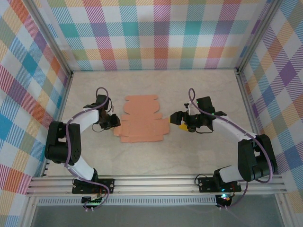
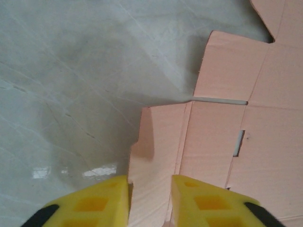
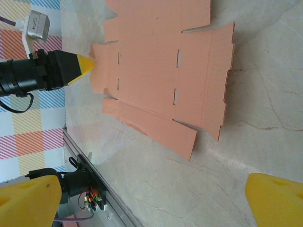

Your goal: Fold the paper box

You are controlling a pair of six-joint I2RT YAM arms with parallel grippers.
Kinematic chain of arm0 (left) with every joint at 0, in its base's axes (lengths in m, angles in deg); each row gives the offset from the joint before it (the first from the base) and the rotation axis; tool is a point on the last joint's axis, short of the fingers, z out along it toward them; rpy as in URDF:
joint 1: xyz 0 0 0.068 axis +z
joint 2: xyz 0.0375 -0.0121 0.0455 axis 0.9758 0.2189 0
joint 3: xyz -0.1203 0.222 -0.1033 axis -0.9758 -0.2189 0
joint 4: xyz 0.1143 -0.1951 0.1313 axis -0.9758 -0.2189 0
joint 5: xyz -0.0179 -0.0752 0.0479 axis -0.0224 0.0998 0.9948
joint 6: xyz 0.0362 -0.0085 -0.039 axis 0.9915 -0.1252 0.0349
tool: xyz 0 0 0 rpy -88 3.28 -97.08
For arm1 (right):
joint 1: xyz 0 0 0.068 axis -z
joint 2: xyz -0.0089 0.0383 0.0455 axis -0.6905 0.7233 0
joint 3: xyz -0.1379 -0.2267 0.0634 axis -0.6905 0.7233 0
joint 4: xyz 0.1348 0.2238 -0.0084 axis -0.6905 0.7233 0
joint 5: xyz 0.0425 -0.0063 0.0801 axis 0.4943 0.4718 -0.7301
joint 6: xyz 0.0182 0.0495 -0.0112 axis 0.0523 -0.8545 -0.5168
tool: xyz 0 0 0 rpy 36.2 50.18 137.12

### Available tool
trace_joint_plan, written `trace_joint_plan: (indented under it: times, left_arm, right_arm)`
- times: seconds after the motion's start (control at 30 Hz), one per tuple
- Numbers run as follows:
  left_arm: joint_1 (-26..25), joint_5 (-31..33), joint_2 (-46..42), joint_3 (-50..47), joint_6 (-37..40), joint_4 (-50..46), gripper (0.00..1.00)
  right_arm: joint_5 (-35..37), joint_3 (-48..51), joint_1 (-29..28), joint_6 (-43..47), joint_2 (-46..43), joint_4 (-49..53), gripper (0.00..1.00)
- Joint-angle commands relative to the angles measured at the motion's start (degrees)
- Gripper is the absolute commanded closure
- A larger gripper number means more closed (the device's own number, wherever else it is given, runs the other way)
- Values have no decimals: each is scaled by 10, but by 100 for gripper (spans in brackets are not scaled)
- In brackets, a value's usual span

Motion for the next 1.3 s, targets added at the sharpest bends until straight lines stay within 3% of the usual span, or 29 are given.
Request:
trace_joint_plan:
  times: [0.0, 0.07, 0.33, 0.47, 0.63, 0.87, 1.13, 1.27]
  left_arm:
    - [4, -21, 14, 1, -10, 11, 78]
    - [4, -20, 21, 3, -6, 6, 78]
    - [5, -47, 5, -6, -24, 18, 100]
    - [3, -71, -26, -46, -84, 57, 100]
    - [-34, -54, -122, -137, -245, 188, 100]
    - [-154, 120, -228, -193, -485, 238, 100]
    - [-286, 242, -204, -202, -731, 271, 100]
    - [-313, 246, -175, -195, -809, 295, 100]
  right_arm:
    - [-7, 3, -4, 6, -21, 0, 1]
    - [-5, 3, -4, 6, -26, 3, 0]
    - [-12, 11, -5, 4, -43, -2, 0]
    - [9, 6, -17, 1, -49, 4, 0]
    - [96, 32, -28, -118, -65, -42, 1]
    - [242, 147, -70, -370, -119, -205, 6]
    - [272, 160, -116, -430, -99, -266, 9]
    - [277, 155, -164, -478, -46, -323, 11]
